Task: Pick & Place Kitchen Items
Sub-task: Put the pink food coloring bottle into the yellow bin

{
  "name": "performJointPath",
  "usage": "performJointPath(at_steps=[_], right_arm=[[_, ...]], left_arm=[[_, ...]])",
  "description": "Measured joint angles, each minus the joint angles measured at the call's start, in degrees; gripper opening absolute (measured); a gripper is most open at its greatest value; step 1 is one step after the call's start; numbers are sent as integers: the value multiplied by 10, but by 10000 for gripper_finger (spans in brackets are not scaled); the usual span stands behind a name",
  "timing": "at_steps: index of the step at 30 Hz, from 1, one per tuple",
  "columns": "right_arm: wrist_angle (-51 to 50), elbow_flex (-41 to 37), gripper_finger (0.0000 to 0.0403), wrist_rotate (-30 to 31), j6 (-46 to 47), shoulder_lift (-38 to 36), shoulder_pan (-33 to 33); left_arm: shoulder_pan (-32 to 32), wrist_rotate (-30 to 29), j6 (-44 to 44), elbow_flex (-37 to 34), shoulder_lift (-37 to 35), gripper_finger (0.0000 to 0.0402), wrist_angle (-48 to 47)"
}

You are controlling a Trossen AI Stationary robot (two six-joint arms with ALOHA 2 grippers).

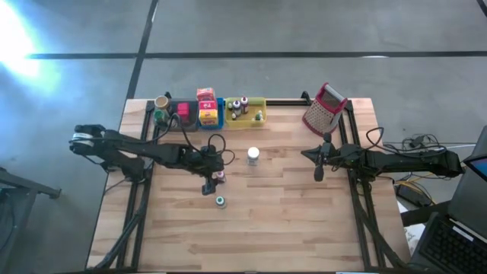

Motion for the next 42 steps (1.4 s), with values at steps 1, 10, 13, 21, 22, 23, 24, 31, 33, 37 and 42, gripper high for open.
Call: performJointPath(at_steps=[1, 10, 13, 21, 22, 23, 24, 31, 33, 37, 42], right_arm=[[0, 0, 8, 0, 0, 0, 0], [0, 0, 8, 0, 0, 0, 0], [0, 0, 8, 0, 0, 0, 0], [0, 0, 8, 0, 0, 0, 0], [0, 0, 8, 0, 0, 0, 0], [0, 0, 8, 0, 0, 0, 0], [0, 0, 8, 0, 0, 0, 0], [0, 0, 8, 0, 0, 0, 0], [0, 0, 8, 0, 0, 0, 0], [0, 0, 8, 0, 0, 0, 0], [0, 0, 8, 0, 0, 0, 0]], left_arm=[[0, 0, 0, 1, 0, 273, -3], [0, 0, 0, 2, 0, 260, -13], [0, 0, -2, 2, 0, 234, -13], [0, 10, -9, 2, 0, 167, -13], [0, 10, -11, 2, 0, 162, -13], [0, 10, -11, 2, 0, 157, -13], [0, 10, -10, 2, 0, 153, -13], [0, 10, -10, 3, -1, 137, -11], [0, 10, -10, 3, -1, 137, -12], [1, 10, -10, 3, -1, 137, -12], [1, 10, -10, 3, -1, 136, -13]])
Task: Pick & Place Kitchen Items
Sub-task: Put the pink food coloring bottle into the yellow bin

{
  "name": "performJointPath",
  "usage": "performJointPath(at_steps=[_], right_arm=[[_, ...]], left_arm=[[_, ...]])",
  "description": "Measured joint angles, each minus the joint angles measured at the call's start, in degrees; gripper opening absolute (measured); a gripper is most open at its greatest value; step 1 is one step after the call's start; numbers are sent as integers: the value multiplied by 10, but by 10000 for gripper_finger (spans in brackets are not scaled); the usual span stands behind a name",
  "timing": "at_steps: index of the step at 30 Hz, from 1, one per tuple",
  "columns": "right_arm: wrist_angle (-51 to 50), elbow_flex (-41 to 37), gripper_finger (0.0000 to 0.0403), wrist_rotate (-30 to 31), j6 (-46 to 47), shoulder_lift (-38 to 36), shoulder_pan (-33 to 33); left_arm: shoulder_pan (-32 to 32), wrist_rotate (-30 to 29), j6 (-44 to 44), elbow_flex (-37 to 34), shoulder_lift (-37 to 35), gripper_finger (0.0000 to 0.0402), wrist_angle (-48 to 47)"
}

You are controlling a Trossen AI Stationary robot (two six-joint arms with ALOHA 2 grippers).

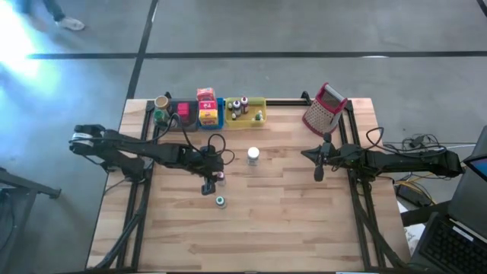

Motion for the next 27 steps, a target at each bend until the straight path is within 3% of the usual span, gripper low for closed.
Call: performJointPath(at_steps=[11, 23, 27], right_arm=[[0, 0, 8, 0, 0, 0, 0], [0, 0, 8, 0, 0, 0, 0], [0, 0, 8, 0, 0, 0, 0]], left_arm=[[1, -9, 0, 43, 0, 136, -2], [36, -156, 153, 188, 6, 136, 10], [71, -167, 159, 204, 16, 136, 36]])
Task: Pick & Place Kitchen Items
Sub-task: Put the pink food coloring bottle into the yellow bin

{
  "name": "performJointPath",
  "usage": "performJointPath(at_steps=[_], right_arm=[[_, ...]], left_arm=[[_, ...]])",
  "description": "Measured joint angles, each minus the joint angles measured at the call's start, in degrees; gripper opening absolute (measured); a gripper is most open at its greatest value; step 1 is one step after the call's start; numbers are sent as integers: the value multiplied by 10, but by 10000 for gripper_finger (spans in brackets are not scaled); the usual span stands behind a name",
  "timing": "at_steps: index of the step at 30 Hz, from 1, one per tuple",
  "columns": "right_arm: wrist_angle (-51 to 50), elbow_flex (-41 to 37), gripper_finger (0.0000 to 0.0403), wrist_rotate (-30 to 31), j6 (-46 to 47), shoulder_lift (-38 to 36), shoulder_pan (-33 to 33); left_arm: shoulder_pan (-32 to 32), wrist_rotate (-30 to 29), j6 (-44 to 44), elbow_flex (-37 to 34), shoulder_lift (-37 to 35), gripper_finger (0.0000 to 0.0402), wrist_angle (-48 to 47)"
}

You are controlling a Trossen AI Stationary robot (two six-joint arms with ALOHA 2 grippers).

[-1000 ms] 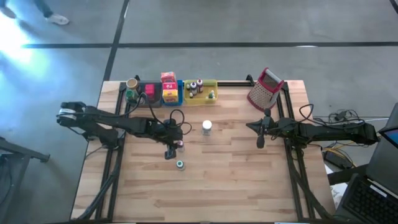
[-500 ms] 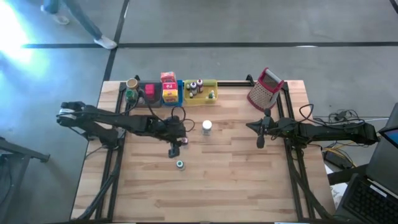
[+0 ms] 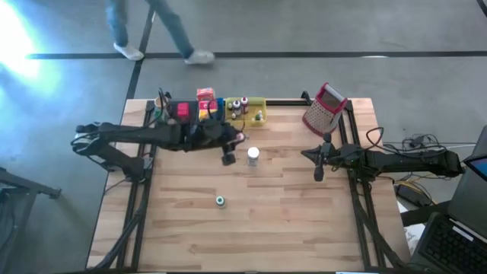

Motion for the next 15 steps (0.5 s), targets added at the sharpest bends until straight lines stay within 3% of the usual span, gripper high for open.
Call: performJointPath(at_steps=[7, 15], right_arm=[[0, 0, 8, 0, 0, 0, 0], [0, 0, 8, 0, 0, 0, 0]], left_arm=[[58, 0, -29, 13, 19, 136, 82], [119, -1, -100, 41, 46, 135, 89]])
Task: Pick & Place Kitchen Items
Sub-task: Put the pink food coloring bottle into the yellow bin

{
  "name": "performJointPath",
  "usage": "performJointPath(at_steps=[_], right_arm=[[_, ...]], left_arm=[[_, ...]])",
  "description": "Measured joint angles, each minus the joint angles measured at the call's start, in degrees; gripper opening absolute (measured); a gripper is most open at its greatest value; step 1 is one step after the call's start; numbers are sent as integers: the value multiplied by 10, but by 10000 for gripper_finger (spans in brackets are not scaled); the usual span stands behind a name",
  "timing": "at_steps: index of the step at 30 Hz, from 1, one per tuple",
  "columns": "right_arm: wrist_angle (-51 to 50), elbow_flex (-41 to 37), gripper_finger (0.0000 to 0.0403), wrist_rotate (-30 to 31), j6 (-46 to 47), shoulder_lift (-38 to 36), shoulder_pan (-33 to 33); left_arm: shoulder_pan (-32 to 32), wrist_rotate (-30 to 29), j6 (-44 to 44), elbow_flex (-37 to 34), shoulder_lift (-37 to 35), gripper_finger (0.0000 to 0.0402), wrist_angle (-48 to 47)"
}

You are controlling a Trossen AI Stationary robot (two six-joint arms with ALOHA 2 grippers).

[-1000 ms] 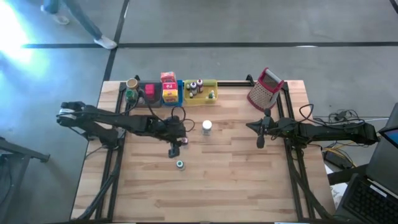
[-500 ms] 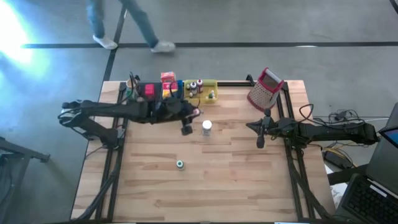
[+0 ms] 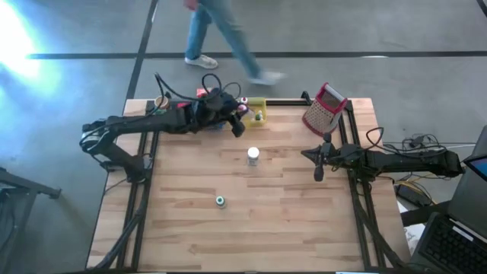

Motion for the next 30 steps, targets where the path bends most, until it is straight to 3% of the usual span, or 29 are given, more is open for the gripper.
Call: performJointPath(at_steps=[19, 30], right_arm=[[0, 0, 8, 0, 0, 0, 0], [0, 0, 8, 0, 0, 0, 0]], left_arm=[[93, 11, -15, 37, 94, 135, -27], [105, 12, -45, 37, 125, 135, -34]])
